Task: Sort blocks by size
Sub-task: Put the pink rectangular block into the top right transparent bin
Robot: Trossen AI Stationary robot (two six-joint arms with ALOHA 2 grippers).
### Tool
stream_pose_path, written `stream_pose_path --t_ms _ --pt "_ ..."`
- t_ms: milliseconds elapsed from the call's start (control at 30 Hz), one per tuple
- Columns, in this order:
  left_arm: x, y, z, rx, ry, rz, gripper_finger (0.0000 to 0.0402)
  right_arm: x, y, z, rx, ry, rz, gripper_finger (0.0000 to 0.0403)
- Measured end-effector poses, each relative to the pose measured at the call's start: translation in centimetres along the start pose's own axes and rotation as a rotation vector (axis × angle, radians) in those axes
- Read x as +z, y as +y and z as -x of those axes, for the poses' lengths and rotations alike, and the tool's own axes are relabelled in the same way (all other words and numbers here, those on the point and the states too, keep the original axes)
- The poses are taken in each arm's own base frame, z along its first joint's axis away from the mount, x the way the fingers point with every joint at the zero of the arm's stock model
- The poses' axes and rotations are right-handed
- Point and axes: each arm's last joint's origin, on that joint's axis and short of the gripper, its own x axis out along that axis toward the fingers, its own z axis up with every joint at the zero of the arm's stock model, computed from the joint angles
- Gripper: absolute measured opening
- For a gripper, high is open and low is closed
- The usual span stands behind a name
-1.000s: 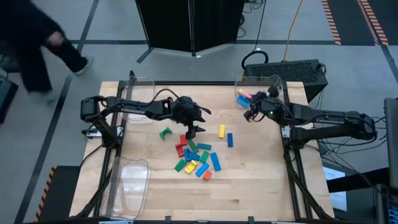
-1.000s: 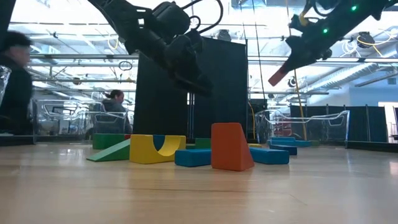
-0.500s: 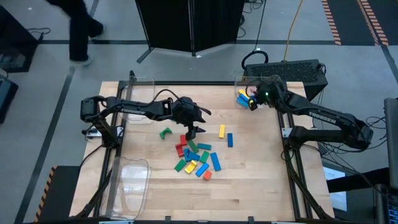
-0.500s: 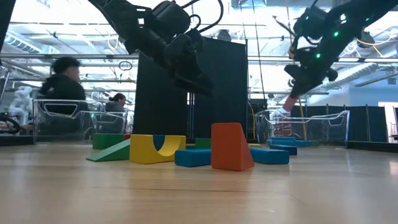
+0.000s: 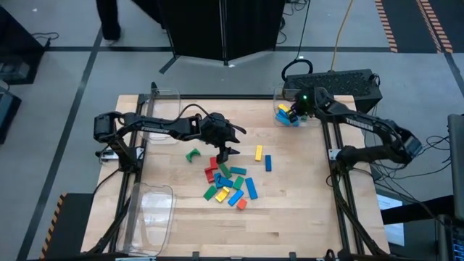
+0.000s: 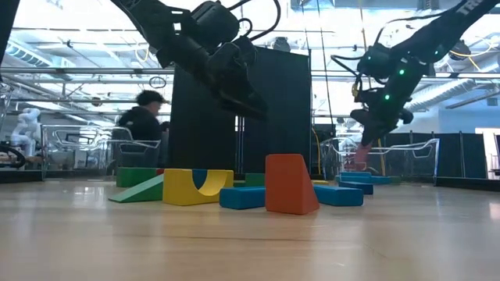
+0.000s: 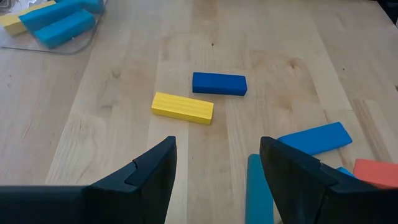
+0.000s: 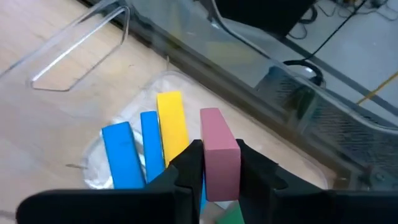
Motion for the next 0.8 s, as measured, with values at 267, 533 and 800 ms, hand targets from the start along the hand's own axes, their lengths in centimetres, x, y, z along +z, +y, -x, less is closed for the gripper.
stream_pose_path --t_ms 267,533,800 --pt "0.0 0.0 0.0 0.000 0.000 -0.005 0.0231 -0.1 -0.6 -1.6 -0.019 0.023 -0.003 0.0071" --pt "0.0 0.0 0.0 0.000 0.001 -0.005 0.0231 0.0 -0.5 -2.1 -0.018 0.013 0.021 0.0072" --pt "-0.2 0.4 0.0 0.126 0.027 -0.002 0.0231 0.0 -0.5 -2.1 -0.018 0.013 0.039 0.0083"
